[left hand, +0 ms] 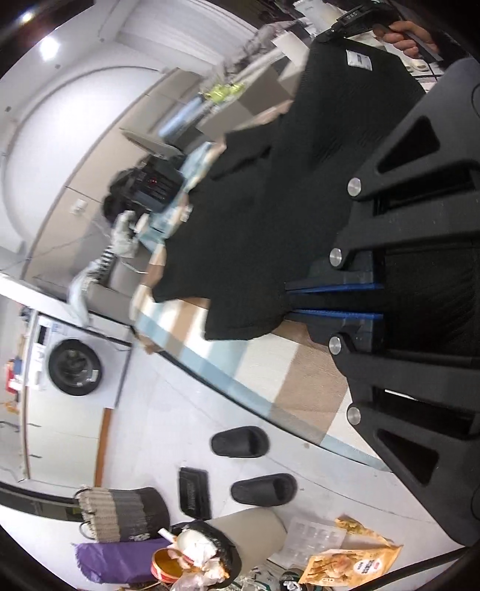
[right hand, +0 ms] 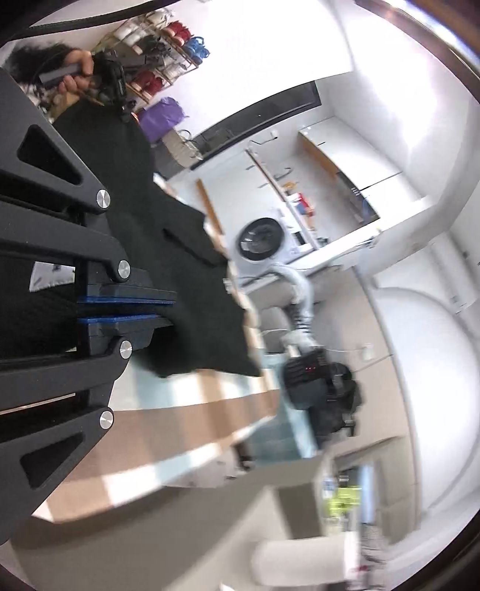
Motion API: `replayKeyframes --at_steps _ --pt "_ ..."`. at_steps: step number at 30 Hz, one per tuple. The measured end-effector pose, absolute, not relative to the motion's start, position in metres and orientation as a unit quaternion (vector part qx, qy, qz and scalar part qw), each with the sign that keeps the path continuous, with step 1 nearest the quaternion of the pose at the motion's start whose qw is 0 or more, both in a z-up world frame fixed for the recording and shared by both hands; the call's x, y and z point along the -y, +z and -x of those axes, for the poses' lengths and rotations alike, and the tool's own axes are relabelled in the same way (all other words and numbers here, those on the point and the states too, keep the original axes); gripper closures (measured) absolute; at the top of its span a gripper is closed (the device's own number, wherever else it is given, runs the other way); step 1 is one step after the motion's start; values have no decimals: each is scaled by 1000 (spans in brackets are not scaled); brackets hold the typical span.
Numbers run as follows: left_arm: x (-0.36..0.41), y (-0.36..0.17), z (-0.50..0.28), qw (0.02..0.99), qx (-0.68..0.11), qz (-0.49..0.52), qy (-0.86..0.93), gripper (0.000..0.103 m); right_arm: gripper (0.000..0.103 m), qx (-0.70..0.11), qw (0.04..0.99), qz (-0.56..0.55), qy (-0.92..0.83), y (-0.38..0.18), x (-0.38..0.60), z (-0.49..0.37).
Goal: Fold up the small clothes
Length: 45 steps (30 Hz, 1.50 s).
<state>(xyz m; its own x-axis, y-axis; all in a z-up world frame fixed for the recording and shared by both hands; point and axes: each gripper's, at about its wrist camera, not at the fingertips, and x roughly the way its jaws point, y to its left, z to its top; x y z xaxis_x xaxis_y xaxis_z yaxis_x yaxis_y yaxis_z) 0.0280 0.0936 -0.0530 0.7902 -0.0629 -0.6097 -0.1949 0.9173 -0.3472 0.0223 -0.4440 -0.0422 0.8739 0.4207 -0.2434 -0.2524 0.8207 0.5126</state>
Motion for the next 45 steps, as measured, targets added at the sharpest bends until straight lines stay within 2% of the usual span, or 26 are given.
replayKeyframes --at_steps 6,12,19,26,29,30,31,33,34,35,36,42,45 --pt "-103 -20 -2 936 -273 220 36 98 98 -144 932 -290 166 -38 455 -16" --pt "-122 1 1 939 -248 237 38 98 98 -157 928 -317 119 -37 465 -29" --pt "-123 -2 -68 936 -264 231 35 98 98 -214 923 -313 62 -38 452 -101" --pt "-123 -41 -165 917 -320 234 43 98 98 -293 907 -303 17 -70 445 -184" --pt "-118 -59 -200 910 -342 224 65 96 92 -321 896 -305 7 -86 444 -203" --pt "-116 -65 -208 907 -354 216 72 95 89 -335 891 -307 5 -92 445 -207" --pt "-114 -70 -215 903 -369 205 80 90 81 -342 886 -312 7 -96 447 -206" --pt "-113 -76 -215 901 -375 198 92 77 74 -345 886 -310 2 -98 451 -198" --pt "-115 -78 -211 901 -375 197 95 65 66 -347 889 -301 -2 -98 452 -192" --pt "-117 -80 -206 901 -373 198 96 59 60 -348 891 -293 -5 -99 453 -185" --pt "-119 -83 -202 902 -370 200 96 58 59 -353 890 -289 -1 -101 454 -178" --pt "-131 -100 -191 895 -379 225 69 60 59 -364 888 -278 52 -109 444 -160" --pt "-129 -103 -193 893 -378 240 49 84 62 -360 891 -270 60 -107 438 -161"
